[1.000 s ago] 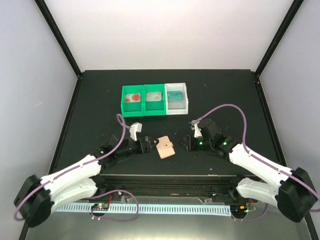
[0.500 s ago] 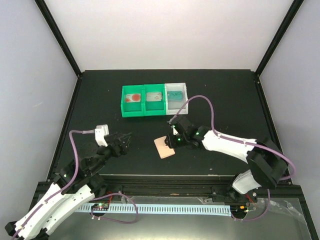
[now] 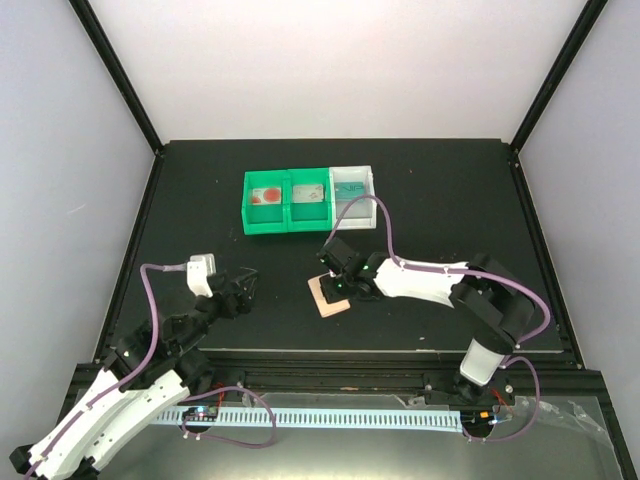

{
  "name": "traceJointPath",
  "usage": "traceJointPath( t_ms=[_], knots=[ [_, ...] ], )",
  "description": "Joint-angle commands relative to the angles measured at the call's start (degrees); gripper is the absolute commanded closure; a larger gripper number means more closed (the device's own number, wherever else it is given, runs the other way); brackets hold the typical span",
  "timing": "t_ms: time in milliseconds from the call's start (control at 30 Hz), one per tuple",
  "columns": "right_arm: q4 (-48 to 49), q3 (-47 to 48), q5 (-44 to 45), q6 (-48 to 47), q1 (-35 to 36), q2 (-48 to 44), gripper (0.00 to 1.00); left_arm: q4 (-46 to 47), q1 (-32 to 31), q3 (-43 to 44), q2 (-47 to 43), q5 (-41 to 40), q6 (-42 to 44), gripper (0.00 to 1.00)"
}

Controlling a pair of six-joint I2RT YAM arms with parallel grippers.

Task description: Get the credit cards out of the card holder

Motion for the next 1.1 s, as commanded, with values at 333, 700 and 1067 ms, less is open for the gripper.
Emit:
traceJointPath(
  t_ms=[333,700,1067],
  knots=[
    [-6.2,3.8,13.6,-2.3,3.7,4.6,0.70,-2.7,0.3,1.0,-1.0,-0.3,-1.5,0.01],
    [-5.2,1.6,14.1,-1.9,4.0,3.4,0.89,-2.8,0.3,-1.2,-1.6,1.2,-4.6,0.03],
    [-0.1,-2.4,9.7,1.3,3.9,-3.8,0.99,3.4,0.2,-6.5,5.1,6.4,-5.7,0.10]
  ],
)
